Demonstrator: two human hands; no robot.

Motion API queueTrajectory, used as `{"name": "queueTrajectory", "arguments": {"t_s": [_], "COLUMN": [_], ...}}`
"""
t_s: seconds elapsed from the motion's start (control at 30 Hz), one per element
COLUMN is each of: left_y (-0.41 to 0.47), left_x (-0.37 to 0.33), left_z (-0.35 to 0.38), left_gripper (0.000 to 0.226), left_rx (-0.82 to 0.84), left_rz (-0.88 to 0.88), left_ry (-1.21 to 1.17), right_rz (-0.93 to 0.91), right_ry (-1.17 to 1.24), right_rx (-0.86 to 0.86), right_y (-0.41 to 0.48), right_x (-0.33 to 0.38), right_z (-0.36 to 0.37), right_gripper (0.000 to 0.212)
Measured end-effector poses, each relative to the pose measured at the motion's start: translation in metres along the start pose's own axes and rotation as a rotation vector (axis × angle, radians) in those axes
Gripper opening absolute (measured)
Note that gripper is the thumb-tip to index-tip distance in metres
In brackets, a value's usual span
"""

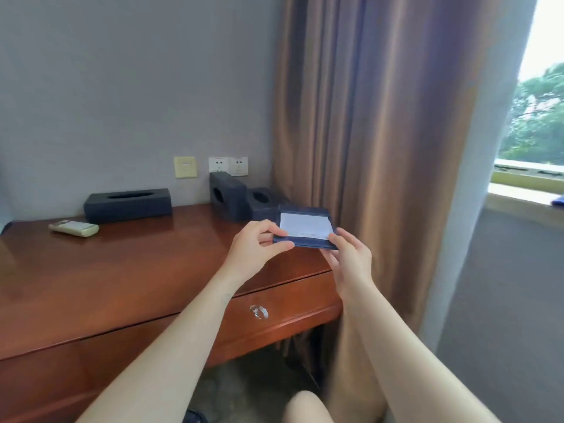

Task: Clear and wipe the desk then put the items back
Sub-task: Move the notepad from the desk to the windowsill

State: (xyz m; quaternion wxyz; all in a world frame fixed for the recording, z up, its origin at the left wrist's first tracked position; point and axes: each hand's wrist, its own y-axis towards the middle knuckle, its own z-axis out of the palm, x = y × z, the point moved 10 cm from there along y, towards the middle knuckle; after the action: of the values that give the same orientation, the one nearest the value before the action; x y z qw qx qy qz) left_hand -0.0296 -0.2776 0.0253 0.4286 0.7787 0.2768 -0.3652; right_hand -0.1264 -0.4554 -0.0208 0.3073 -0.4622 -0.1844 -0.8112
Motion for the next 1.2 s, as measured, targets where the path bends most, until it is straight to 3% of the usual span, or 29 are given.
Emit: {"name": "queueTrajectory", "arguments": {"t_s": [0.43, 0.97, 1.2], "left_y": [-0.006, -0.065, -0.107], "left_x": [-0.140, -0.318, -0.369], "left_z": [0.178, 0.369, 0.425], "left_gripper": [0.020, 0.015, 0.016], "left_rx": [0.153, 0.568, 0.716], "left_rz": [0.327, 0.491, 0.570], "left_ry": [-0.254, -0.586, -0.658], "right_rz": [-0.293, -0.639, -0.732], "right_ry": [0.007, -0.137, -0.111], "right_rx": [-0.278, -0.754, -0.908], "right_y": [-0.038, -0.145, -0.196], "right_x": [0.164, 0.328, 0.362], "right_z": [-0.178, -0.365, -0.423], "right_gripper": [0.029, 0.009, 0.014]}}
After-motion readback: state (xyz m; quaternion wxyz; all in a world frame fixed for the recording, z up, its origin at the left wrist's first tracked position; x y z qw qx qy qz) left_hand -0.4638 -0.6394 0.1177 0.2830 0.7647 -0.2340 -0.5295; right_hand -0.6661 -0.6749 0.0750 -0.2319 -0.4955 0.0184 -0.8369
